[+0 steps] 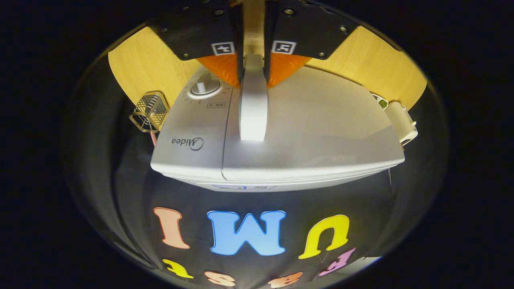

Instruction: Open the microwave, put the food inside, and close the microwave door.

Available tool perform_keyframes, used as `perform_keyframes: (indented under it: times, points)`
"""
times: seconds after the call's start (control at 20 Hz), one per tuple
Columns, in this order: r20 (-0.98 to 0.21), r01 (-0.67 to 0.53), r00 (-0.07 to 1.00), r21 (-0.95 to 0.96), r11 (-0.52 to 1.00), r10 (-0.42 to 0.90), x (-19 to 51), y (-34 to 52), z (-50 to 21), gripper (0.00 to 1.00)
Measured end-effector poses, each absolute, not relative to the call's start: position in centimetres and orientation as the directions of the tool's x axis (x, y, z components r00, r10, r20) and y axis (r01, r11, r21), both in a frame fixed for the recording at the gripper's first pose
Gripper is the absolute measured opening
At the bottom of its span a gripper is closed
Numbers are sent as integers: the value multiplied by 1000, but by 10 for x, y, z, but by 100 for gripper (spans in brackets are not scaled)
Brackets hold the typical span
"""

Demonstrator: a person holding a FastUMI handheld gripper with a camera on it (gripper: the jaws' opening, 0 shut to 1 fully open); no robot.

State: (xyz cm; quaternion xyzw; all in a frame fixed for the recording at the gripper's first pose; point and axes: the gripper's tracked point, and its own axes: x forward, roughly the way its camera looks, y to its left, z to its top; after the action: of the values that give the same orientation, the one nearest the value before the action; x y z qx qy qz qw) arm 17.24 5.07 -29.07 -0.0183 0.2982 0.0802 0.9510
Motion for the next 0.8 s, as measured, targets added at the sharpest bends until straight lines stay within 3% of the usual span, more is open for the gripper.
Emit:
perform_keyframes:
  times: [0.15, 0.2, 0.8]
  points:
    - [-591, -160, 795, 13, 987, 137, 171, 51, -290, 18]
    - [-591, -160, 797, -7, 987, 125, 172, 50, -289, 5]
    - [-634, -152, 767, -31, 988, 98, 167, 52, -291, 4]
